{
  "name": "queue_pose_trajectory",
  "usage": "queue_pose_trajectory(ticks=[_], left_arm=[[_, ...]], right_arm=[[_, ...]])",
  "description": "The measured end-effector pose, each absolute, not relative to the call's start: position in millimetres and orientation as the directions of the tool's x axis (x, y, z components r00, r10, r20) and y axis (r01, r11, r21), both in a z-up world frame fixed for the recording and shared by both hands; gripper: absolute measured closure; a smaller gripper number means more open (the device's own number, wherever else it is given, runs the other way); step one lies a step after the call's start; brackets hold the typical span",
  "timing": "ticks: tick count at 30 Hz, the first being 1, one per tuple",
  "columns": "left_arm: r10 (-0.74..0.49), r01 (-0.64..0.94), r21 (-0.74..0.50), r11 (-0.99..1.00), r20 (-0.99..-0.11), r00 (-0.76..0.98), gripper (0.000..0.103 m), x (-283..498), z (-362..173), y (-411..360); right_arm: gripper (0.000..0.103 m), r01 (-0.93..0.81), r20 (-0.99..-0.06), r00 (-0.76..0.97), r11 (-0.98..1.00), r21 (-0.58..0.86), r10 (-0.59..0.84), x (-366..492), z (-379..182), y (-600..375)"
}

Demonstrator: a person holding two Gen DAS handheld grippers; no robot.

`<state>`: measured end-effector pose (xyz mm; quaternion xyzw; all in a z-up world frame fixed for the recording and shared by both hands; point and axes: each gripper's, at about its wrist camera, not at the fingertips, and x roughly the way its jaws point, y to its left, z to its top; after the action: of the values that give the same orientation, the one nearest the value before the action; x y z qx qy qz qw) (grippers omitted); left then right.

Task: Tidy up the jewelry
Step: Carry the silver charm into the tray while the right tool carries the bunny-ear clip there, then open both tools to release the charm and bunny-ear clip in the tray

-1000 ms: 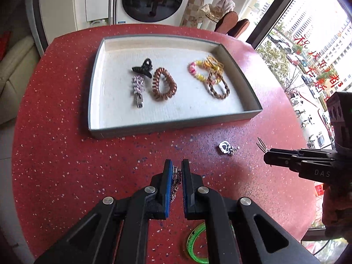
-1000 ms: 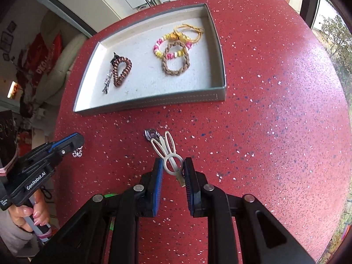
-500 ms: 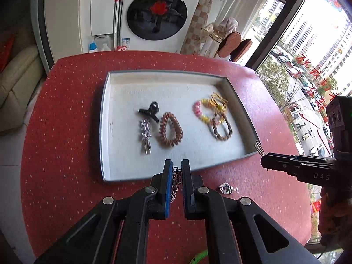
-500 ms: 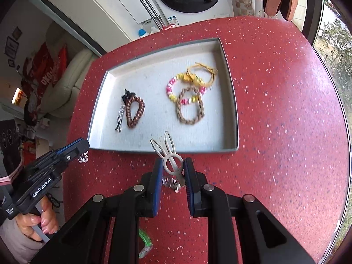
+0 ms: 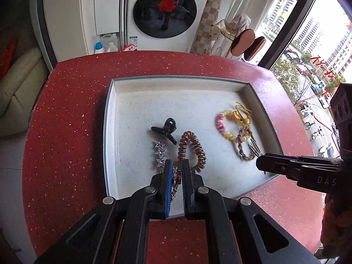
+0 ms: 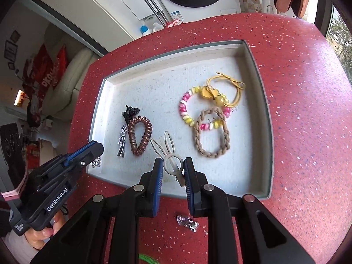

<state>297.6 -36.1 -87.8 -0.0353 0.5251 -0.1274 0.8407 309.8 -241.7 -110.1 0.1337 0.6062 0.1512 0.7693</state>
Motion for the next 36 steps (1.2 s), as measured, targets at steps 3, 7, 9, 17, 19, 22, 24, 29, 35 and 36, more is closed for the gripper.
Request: queue_pose_trajectory(ticks=[3,7,9,17,19,22,24,29,35,36], left_arm=[[-0.232,0.169,-0.177,0.97,-0.887,0.4,0.077,305,-98,-37],[-0.209,0.155,-0.161,0.975,-0.902,0.377,0.077,314,-111,-39],[-0.196,0.147,-0.151,0.978,-0.909,0.368,0.077,318,-115,-39],[-0.142,0.111,-0.109,0.988,-0.924,0.356,0.077,333,-130,-38],[-0.137,0.106,-0.106,0.989,-0.923,0.359,0.077,338,-131,-38],[-0.128,0.118,-0.09,0.989,-0.92,0.371,0.077,342,-131,-41],[-0.118,0.127,-0.075,0.989,-0.919,0.377,0.077,344,-130,-45],[-0.097,0.126,-0.051,0.991,-0.916,0.388,0.077,348,-127,-47],[-0.068,0.142,-0.011,0.99,-0.914,0.4,0.077,343,-123,-54],[-0.066,0.143,-0.009,0.99,-0.913,0.402,0.077,343,-122,-55]], right_arm=[[0.082,-0.066,-0.896,0.197,0.917,0.393,0.398,319,-121,-237],[0.082,-0.051,-0.906,0.169,0.921,0.386,0.388,328,-136,-236],[0.082,-0.051,-0.913,0.163,0.927,0.37,0.374,332,-143,-236],[0.082,-0.058,-0.929,0.197,0.95,0.307,0.313,349,-142,-242],[0.082,-0.045,-0.931,0.207,0.954,0.298,0.3,354,-142,-247],[0.082,-0.033,-0.932,0.219,0.957,0.288,0.288,359,-141,-252],[0.082,-0.033,-0.933,0.222,0.959,0.283,0.283,360,-140,-252],[0.081,-0.039,-0.935,0.222,0.96,0.276,0.278,357,-139,-251],[0.079,-0.023,-0.931,0.215,0.955,0.296,0.294,356,-140,-252],[0.073,-0.02,-0.93,0.21,0.952,0.305,0.302,357,-141,-254]])
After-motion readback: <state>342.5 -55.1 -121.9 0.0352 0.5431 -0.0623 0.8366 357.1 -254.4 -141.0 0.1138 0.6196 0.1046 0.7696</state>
